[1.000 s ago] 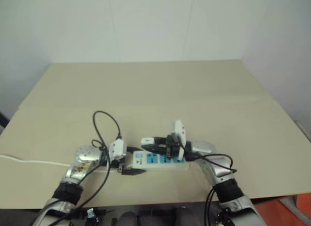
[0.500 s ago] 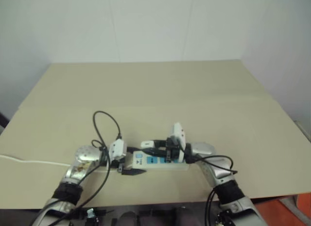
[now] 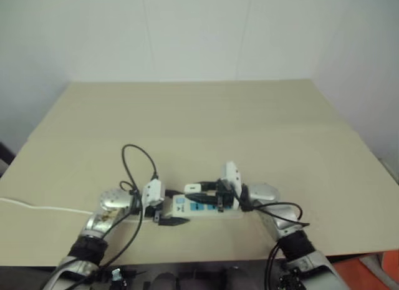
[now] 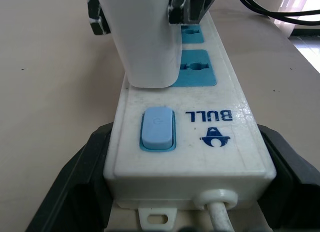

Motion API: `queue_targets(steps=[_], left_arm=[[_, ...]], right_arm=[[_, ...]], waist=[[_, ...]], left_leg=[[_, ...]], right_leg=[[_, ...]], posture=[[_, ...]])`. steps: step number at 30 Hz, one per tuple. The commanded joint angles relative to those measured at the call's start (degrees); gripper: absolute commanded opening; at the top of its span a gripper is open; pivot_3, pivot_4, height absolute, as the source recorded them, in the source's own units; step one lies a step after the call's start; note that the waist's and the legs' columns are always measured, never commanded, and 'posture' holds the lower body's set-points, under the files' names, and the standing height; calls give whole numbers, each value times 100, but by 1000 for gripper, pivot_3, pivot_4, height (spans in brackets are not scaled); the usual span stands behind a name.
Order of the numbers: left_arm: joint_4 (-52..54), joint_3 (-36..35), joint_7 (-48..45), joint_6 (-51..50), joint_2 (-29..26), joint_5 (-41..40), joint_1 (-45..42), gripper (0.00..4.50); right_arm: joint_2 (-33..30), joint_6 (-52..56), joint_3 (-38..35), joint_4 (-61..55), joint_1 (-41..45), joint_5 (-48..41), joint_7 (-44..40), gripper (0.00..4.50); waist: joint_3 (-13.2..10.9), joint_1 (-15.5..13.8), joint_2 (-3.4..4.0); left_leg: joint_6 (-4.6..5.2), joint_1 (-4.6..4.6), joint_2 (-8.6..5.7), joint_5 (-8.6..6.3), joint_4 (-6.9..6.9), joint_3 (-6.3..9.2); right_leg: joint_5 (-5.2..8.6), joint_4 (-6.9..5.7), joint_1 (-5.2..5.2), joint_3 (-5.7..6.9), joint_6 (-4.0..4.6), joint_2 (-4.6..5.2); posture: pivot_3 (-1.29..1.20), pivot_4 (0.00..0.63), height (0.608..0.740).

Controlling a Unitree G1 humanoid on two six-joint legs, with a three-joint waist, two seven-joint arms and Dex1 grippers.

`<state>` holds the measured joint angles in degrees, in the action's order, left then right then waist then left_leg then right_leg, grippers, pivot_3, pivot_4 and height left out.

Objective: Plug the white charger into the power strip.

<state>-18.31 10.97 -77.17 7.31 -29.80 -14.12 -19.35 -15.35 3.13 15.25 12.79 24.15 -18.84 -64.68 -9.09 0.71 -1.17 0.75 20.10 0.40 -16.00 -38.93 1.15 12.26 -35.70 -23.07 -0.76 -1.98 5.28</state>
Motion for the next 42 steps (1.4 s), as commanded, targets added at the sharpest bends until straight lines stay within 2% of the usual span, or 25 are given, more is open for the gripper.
queue_targets(steps=[1, 12, 15, 22, 30, 42], left_arm=[[-155, -25, -27, -127, -209, 106, 166, 3323], [-92, -53, -15, -109, -306, 99, 263, 3323], [-95, -57, -30, -98, -339, 102, 267, 3323], [-127, -61, -65, -73, -382, 111, 216, 3323], [-152, -42, -73, -39, -392, 121, 198, 3323], [-64, -37, -73, -69, -464, 77, 250, 3323]], right_arm=[[-513, 102, -44, 843, -248, 480, 41, 1147], [-825, -142, 136, 1483, -328, 688, -17, 1147], [-874, -197, 213, 1525, -327, 695, -27, 1147], [-973, -269, 447, 1765, -183, 814, -131, 1147], [-516, -111, 703, 1564, 31, 651, -101, 1147], [-496, -360, 914, 1786, -28, 813, -88, 1147]], waist=[[8, 0, 1], [127, 10, -18], [127, 11, -18], [133, 15, -23], [133, 16, -23], [134, 29, -22]], left_leg=[[0, -2, 0, 0, 0, 0], [-2, -34, 4, -4, 13, 0], [-9, -70, 8, -15, 17, 1], [-16, -90, 18, -25, 18, 20], [-17, -91, 32, -26, 22, 25], [-18, -116, 46, -26, 62, 25]], right_leg=[[0, -1, 1, 0, 0, 0], [8, 0, 22, -1, 7, -2], [46, 4, 58, -1, -36, -2], [57, 4, 81, -1, -33, -7], [62, 4, 78, -1, -25, -18], [83, 0, 80, 0, 4, -34]], posture=[[0, 150, 740], [0, 150, 740], [0, 150, 740], [0, 150, 740], [0, 150, 740], [0, 150, 740]])
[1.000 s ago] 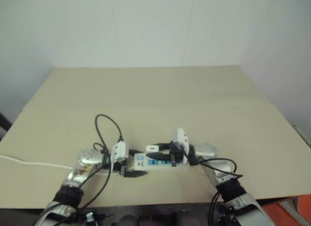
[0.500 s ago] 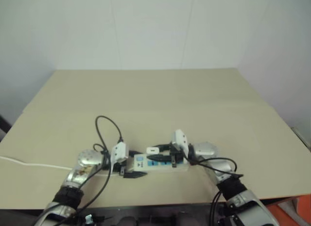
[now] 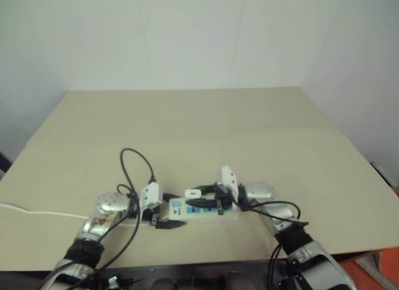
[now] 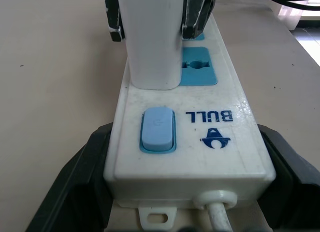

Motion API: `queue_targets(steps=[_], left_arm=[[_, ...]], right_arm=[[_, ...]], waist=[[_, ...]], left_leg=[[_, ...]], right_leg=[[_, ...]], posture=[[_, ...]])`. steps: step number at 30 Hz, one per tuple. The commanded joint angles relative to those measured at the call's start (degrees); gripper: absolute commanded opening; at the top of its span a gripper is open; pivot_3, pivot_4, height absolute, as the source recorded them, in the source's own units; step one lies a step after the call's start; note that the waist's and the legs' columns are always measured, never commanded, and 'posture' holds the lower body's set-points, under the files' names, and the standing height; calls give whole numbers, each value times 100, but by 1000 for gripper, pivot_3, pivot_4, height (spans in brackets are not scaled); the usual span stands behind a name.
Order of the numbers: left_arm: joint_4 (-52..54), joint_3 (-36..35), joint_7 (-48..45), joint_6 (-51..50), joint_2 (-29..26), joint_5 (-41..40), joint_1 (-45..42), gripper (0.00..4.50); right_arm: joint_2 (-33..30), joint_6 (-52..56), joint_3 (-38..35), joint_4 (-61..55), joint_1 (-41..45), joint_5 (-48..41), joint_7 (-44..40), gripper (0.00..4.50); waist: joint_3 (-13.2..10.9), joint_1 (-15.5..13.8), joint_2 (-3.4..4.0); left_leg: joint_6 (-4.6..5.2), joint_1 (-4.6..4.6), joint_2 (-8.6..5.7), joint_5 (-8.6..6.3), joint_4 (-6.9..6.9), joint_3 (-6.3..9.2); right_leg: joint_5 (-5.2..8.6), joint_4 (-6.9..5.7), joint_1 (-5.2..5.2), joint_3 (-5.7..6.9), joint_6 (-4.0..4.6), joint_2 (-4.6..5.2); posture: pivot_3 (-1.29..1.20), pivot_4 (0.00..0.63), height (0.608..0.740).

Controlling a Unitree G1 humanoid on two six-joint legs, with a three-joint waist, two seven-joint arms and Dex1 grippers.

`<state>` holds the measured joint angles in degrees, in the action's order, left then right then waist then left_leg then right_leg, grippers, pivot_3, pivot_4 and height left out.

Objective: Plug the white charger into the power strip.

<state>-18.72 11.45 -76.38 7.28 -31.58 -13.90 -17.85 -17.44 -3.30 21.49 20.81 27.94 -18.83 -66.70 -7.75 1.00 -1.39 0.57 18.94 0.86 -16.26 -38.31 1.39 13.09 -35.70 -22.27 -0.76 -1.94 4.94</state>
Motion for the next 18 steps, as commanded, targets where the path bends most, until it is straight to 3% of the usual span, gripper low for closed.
queue_targets(steps=[1, 18], left_arm=[[-26, -83, -158, -67, -291, 53, 99, 3323], [71, -66, -125, -111, -349, 6, 145, 3323]], right_arm=[[-267, 207, 311, 995, -383, 837, 108, 1147], [-156, -155, 408, 1301, -310, 928, 18, 1147]], waist=[[0, 3, 0], [-1, 33, 1]], left_leg=[[0, -1, 1, 0, 1, 0], [-1, -50, 41, 0, 47, 1]], right_leg=[[0, -1, 0, 0, 1, -1], [19, -9, 10, -9, 31, -48]], posture=[[0, 150, 740], [0, 150, 740]])
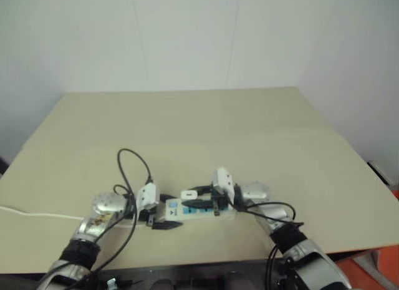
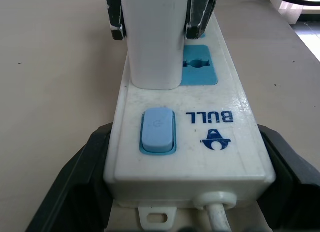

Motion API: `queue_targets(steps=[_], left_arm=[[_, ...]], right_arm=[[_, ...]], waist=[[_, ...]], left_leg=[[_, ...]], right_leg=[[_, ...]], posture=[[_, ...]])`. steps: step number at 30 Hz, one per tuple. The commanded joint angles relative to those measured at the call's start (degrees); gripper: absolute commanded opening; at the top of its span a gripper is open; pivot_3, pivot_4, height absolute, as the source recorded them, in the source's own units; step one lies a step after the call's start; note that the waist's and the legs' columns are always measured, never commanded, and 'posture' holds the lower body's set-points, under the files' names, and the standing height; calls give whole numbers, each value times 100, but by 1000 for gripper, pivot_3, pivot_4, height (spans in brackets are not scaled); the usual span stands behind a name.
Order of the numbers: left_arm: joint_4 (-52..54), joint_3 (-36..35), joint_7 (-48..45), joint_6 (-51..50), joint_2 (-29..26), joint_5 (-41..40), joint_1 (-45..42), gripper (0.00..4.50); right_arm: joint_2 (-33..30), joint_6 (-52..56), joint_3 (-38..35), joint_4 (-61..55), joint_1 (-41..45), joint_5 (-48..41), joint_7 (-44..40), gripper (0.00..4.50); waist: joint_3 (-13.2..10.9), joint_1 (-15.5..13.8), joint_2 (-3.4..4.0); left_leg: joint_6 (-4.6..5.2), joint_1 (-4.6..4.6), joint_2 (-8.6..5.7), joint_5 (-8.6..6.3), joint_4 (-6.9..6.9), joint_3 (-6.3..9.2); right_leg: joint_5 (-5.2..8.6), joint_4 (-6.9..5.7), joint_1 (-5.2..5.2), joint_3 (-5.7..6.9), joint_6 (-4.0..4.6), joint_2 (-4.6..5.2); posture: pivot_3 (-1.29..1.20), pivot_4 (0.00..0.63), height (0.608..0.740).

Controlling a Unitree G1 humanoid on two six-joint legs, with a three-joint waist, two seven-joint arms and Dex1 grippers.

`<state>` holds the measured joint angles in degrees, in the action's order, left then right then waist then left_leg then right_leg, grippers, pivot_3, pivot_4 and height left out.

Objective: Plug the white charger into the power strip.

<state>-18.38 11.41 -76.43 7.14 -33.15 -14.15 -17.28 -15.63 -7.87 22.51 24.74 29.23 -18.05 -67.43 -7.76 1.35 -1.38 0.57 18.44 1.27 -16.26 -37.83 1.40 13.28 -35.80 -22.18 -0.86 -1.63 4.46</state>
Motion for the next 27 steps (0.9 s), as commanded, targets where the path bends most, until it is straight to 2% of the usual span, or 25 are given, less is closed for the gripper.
queue_targets(steps=[1, 4, 6, 9, 14, 19, 21, 23, 27], left_arm=[[44, -59, -116, -102, -188, 31, 87, 3323], [32, -54, -115, -97, -177, 33, 74, 3323], [27, -54, -114, -91, -173, 35, 69, 3323], [14, -47, -123, -104, -170, 37, 51, 3323], [22, -35, -110, -126, -150, 42, 44, 3323], [68, -33, -55, -178, -140, 58, 62, 3323], [170, -70, -58, -270, -182, 17, 72, 4046], [345, -162, -111, -421, -230, -125, 72, 4473], [759, -360, -193, -705, -367, -411, 74, 4473]], right_arm=[[-337, 298, 307, 903, -436, 853, 90, 1147], [-340, 322, 312, 878, -424, 838, 56, 1147], [-354, 376, 323, 830, -417, 809, -11, 1863], [-359, 508, 318, 795, -375, 790, -129, 2677], [-377, 557, 269, 715, -346, 802, -171, 4477], [-537, 571, 181, 588, -334, 786, -235, 4477], [-669, 576, 86, 467, -334, 755, -241, 4500], [-818, 631, -36, 308, -331, 654, -285, 4500], [-1186, 787, -362, -132, -375, 397, -395, 4500]], waist=[[-1, -5, 1], [-1, -13, 2], [-2, -17, 3], [9, -20, -22], [11, -30, -27], [10, -33, -27], [9, -41, -26], [1, -70, -22], [-10, -99, -21]], left_leg=[[0, 0, 1, 0, 0, 0], [0, 0, 4, 0, 1, 1], [-1, 0, 5, -1, 2, 2], [-1, -2, 12, -1, 9, 2], [-5, -2, 40, -3, 11, 2], [-6, -1, 44, -4, 12, 2], [-7, 1, 44, -4, 12, 2], [-8, 4, 42, -5, 12, 1], [-9, 31, 40, -5, 12, 1]], right_leg=[[0, 0, -1, 0, 1, -1], [2, 0, -2, 0, 3, -1], [3, 1, -3, 0, 5, -1], [7, 1, -4, 3, 11, -6], [22, 5, -4, 10, 38, -19], [25, 5, -5, 11, 42, -20], [25, 6, -7, 11, 42, -18], [25, 11, -7, 11, 43, -14], [30, 40, -15, 13, 50, -7]], posture=[[0, 150, 740], [0, 150, 740], [0, 150, 740], [0, 150, 740], [0, 150, 740], [0, 150, 740], [0, 150, 740], [0, 150, 740], [0, 150, 740]])
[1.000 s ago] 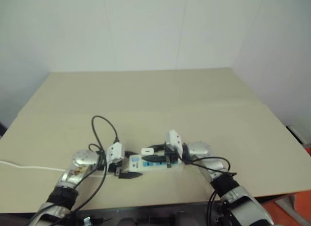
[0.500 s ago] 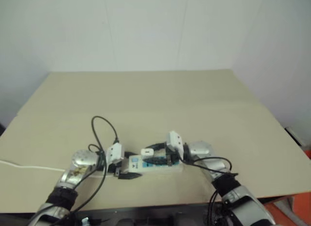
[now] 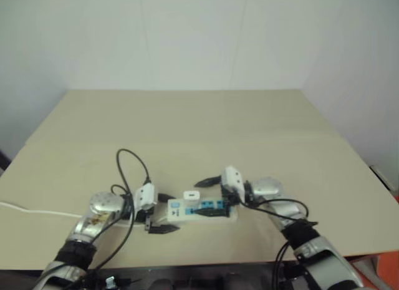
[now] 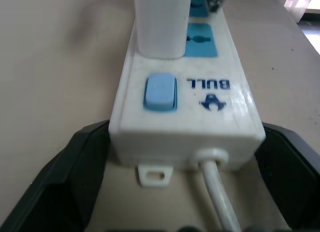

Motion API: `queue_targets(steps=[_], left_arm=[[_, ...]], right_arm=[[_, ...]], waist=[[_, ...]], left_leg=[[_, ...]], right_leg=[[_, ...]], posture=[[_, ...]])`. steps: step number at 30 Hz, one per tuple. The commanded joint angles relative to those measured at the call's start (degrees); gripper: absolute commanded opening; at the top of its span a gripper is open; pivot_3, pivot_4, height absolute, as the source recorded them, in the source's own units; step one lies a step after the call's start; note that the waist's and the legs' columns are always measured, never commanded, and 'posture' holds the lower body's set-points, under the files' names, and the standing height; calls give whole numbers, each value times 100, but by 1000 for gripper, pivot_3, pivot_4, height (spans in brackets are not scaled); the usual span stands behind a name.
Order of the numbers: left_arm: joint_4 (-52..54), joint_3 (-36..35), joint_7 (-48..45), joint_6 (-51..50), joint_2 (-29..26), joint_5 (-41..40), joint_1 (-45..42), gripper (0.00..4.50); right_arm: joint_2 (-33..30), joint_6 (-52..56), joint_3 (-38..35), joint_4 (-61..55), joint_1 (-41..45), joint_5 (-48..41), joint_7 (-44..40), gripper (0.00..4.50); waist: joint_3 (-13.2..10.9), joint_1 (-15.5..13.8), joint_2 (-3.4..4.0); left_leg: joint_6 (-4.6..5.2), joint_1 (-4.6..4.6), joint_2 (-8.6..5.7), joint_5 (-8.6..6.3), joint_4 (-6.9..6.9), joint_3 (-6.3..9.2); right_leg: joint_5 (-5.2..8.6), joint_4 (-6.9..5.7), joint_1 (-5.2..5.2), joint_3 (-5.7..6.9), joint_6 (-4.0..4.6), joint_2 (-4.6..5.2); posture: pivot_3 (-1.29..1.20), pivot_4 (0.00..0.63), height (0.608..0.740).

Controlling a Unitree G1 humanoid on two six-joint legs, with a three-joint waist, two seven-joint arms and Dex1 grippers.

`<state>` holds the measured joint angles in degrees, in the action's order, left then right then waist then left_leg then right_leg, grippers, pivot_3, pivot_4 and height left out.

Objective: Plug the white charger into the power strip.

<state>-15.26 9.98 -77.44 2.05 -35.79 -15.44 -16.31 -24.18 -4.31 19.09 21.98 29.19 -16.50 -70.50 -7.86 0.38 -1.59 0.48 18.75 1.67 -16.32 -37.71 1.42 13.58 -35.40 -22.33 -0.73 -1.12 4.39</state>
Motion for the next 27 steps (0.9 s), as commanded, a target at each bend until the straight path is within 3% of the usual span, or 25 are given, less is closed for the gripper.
queue_targets(steps=[1, 3, 5, 9, 20, 27], left_arm=[[575, -277, -130, -235, -163, -357, -2, 4473], [879, -441, -147, -296, -265, -519, 73, 4473], [1226, -612, -250, -536, -456, -775, 148, 4473], [1842, -1009, -348, -1096, -932, -1242, 288, 4473], [1942, -1858, -495, -1391, -1783, -1519, 480, 4473], [2069, -1970, -497, -1423, -1866, -1538, 678, 4473]], right_arm=[[-455, 498, -127, -18, -394, 169, -137, 4500], [-730, 638, -411, -385, -457, -3, -212, 4500], [-1049, 771, -715, -759, -540, -188, -306, 4500], [-1647, 1069, -1289, -1334, -730, -559, -435, 4500], [-2758, 1534, -2670, -2068, -1311, -1109, -542, 4500], [-3090, 1857, -3096, -2645, -1736, -1318, -520, 4500]], waist=[[0, -5, -1], [-7, -29, -19], [-38, -30, 16], [-77, -48, 29], [-247, -22, 48], [-251, -23, 48]], left_leg=[[0, 23, -1, 0, -1, 0], [0, 62, -7, 1, -3, -2], [-1, 129, -11, 0, -8, 0], [-1, 237, -48, 1, -15, -4], [1, 248, -50, 0, -14, -19], [0, 246, -50, 0, -15, -22]], right_leg=[[-5, 9, -12, 1, -8, -1], [-35, 23, -46, 2, -41, -1], [-71, 35, -105, -2, 5, 3], [-79, 28, -210, 3, -1, 12], [-76, 38, -214, 5, -5, 7], [-76, 34, -212, 3, -6, 8]], posture=[[0, 150, 740], [0, 150, 740], [0, 150, 740], [0, 150, 740], [0, 150, 740], [0, 150, 740]])
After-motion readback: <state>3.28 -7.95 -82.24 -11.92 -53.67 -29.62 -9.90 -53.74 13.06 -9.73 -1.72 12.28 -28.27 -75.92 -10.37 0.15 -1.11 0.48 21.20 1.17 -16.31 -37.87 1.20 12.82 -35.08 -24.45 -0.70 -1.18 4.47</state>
